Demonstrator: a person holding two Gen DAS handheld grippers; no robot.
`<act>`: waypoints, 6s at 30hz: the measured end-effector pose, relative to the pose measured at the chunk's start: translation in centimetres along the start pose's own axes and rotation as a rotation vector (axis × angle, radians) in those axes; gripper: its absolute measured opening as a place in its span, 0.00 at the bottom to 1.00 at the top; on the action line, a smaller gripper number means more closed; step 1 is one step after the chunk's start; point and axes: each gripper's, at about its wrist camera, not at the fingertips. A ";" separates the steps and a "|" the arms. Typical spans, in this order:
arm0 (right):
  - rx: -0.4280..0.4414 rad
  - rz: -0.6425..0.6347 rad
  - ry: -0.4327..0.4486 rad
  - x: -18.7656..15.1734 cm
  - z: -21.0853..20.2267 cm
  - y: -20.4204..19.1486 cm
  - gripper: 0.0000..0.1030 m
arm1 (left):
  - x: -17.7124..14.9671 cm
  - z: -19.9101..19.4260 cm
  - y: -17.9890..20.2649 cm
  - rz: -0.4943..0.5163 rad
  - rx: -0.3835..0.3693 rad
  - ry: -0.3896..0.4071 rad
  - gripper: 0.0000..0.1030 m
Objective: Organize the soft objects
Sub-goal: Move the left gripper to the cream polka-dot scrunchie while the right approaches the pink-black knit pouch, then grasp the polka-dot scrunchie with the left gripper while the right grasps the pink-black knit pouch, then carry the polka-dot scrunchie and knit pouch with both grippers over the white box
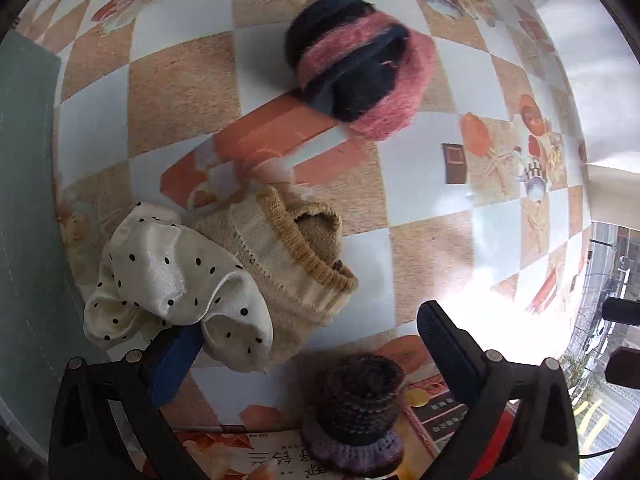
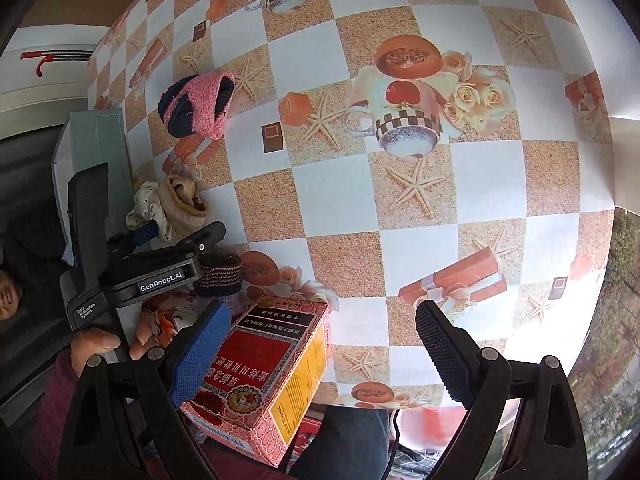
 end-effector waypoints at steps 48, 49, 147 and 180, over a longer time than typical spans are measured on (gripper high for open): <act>0.148 -0.108 0.283 2.6 -0.6 -3.1 0.31 | 5.4 0.7 -7.3 -0.418 0.033 0.034 0.85; 0.149 -0.094 0.285 2.0 -0.8 -2.7 0.31 | 5.6 0.4 -7.3 -0.395 0.032 0.046 0.77; 0.021 -0.543 0.275 -16.7 -2.2 -28.4 0.31 | -15.9 -20.5 -11.5 -0.057 0.262 0.431 0.23; 0.033 -0.643 0.337 -8.8 -1.7 -36.2 0.31 | -8.0 -20.7 -19.7 -0.194 0.340 0.463 0.23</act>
Point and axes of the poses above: each gripper's, at about its wrist camera, not at the fingertips, and z roughly the way its jaws point, y to its right, x to its top, and after that the axes turned 13 degrees about y, right-handed
